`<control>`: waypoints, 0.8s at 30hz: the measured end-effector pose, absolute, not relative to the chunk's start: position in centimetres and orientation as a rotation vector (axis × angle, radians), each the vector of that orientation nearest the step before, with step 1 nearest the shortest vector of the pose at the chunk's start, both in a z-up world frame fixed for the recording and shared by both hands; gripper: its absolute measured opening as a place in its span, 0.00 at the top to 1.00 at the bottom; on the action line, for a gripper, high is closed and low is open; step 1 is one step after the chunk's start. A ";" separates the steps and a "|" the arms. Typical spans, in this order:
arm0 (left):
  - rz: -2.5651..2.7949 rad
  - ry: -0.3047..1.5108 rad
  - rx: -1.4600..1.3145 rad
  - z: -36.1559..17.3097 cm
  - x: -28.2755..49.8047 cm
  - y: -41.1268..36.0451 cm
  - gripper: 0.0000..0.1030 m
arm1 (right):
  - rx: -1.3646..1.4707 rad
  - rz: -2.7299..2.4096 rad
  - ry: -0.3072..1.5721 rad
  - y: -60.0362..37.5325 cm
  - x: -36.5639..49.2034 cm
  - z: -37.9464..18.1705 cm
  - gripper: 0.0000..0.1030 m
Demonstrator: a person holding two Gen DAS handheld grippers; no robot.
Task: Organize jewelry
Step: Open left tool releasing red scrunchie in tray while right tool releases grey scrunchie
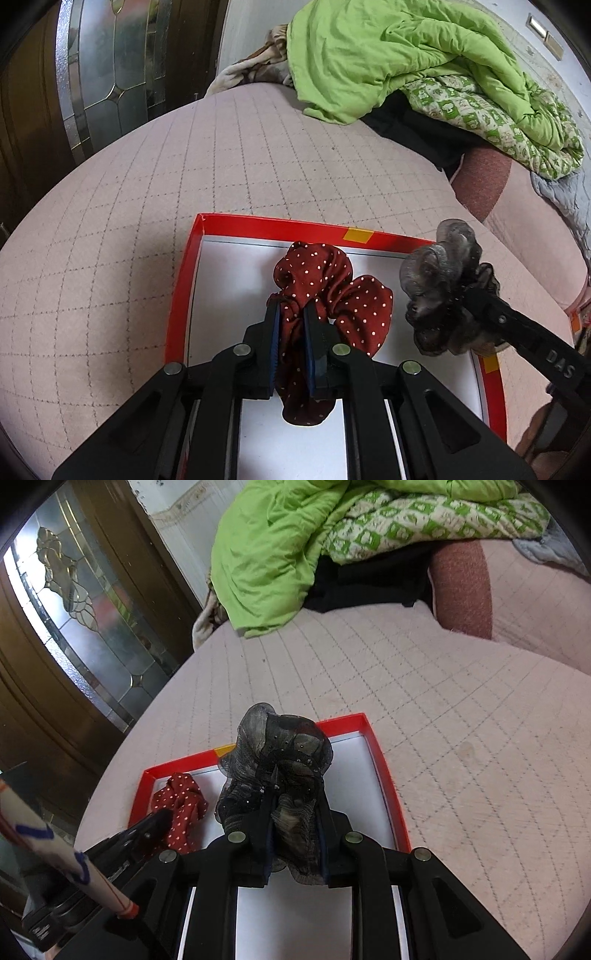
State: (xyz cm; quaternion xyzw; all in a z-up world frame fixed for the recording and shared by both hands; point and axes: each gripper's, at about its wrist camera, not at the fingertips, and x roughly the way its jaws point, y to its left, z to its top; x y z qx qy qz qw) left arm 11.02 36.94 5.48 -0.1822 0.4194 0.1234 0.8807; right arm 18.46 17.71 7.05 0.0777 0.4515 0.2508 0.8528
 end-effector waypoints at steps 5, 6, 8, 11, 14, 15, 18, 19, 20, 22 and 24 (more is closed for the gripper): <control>0.262 0.884 -0.395 5.3 11.2 37.0 0.89 | 0.168 0.516 0.974 18.3 19.4 6.0 0.78; 0.261 0.885 -0.396 5.2 11.3 37.0 0.86 | 0.166 0.514 0.977 18.4 19.5 5.8 0.78; 0.260 0.884 -0.397 5.3 11.3 36.9 0.82 | 0.158 0.504 0.980 18.5 19.7 5.6 0.75; 0.264 0.880 -0.399 5.3 11.2 37.0 0.69 | 0.159 0.500 0.990 18.5 19.8 5.5 0.69; 0.266 0.872 -0.398 5.5 11.2 37.0 0.67 | 0.167 0.500 0.993 18.1 19.8 5.7 0.59; 0.268 0.870 -0.395 5.5 11.1 36.9 0.66 | 0.170 0.499 0.991 17.9 19.7 5.8 0.58; 0.281 0.856 -0.397 5.8 10.9 36.9 0.56 | 0.171 0.499 0.982 17.5 19.5 6.4 0.54; 0.286 0.847 -0.395 6.0 10.8 36.9 0.55 | 0.176 0.501 0.978 17.2 19.4 6.6 0.52; 0.286 0.840 -0.394 6.1 10.8 36.9 0.55 | 0.180 0.502 0.974 17.1 19.3 6.9 0.52; 0.284 0.823 -0.393 6.5 10.6 36.8 0.55 | 0.185 0.507 0.963 16.7 19.1 7.4 0.52; 0.285 0.810 -0.390 6.8 10.4 36.7 0.55 | 0.179 0.509 0.955 16.6 18.9 7.9 0.50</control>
